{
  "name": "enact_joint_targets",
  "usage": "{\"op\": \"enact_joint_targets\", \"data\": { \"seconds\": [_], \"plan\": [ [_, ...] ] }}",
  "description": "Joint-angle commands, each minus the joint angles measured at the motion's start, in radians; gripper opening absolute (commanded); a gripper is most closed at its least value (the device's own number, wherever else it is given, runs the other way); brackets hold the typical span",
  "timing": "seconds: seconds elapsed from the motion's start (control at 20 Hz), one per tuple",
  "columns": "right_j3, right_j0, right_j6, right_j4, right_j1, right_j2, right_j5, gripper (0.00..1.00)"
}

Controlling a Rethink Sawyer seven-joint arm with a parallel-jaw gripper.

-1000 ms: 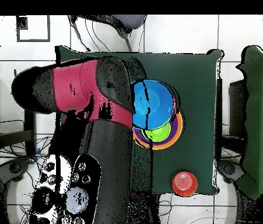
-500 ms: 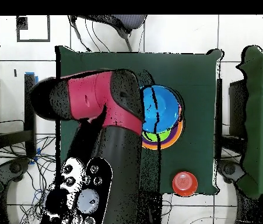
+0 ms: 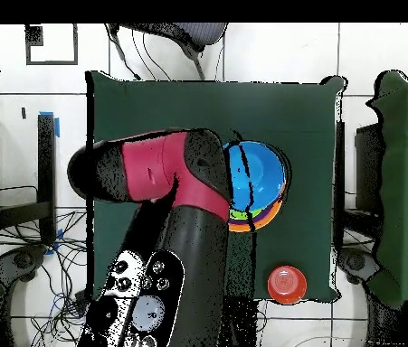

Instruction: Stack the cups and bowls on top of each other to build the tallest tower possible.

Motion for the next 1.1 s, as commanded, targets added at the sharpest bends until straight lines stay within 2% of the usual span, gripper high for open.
{"op": "enact_joint_targets", "data": {
  "seconds": [0.05, 0.75, 1.1],
  "plan": [
    [0.12, -0.028, -0.075, -0.089, -0.004, 0.032, -0.06, 0.0],
    [0.111, -0.021, -0.075, -0.113, -0.002, 0.023, -0.031, 0.0],
    [0.111, -0.013, -0.039, -0.106, 0.01, 0.011, -0.044, 0.0]
  ]
}}
